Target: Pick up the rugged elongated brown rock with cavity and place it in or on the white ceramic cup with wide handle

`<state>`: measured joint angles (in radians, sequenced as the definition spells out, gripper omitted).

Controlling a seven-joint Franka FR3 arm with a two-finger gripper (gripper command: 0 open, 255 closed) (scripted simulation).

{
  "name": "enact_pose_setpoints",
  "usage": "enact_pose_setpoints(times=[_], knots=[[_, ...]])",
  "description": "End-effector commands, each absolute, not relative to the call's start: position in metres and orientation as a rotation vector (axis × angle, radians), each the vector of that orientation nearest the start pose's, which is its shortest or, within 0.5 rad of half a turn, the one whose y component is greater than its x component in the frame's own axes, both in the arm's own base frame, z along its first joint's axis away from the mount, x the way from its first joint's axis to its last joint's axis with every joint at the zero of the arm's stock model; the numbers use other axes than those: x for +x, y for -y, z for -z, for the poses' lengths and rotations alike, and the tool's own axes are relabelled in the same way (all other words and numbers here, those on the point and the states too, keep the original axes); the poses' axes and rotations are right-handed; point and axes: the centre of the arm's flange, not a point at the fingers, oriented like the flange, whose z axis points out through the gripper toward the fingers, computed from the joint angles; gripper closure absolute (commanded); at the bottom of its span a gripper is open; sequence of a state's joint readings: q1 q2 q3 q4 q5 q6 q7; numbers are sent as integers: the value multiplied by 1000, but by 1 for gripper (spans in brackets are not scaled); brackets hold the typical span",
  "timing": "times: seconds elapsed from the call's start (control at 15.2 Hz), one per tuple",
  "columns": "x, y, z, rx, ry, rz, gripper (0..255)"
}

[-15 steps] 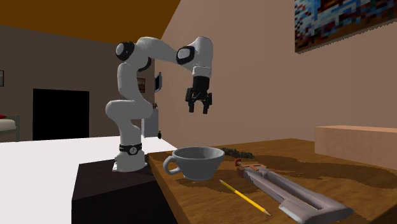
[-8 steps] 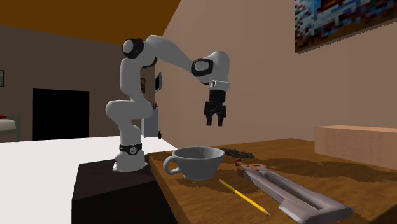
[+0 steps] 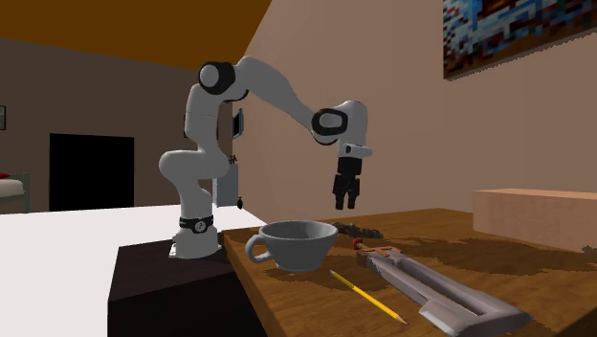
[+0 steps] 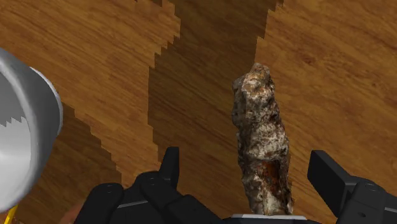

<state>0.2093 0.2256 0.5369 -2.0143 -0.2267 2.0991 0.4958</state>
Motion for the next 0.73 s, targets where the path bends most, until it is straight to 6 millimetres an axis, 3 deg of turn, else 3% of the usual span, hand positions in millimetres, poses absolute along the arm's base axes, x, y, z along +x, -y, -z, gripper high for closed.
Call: enact_pose_setpoints(times=[0.0,0.07,0.66], knots=[[441,-402,-332,-3205,631,-66,0],[443,-410,-325,-3204,644,-66,0],[442,-405,-286,-3204,644,-66,0]])
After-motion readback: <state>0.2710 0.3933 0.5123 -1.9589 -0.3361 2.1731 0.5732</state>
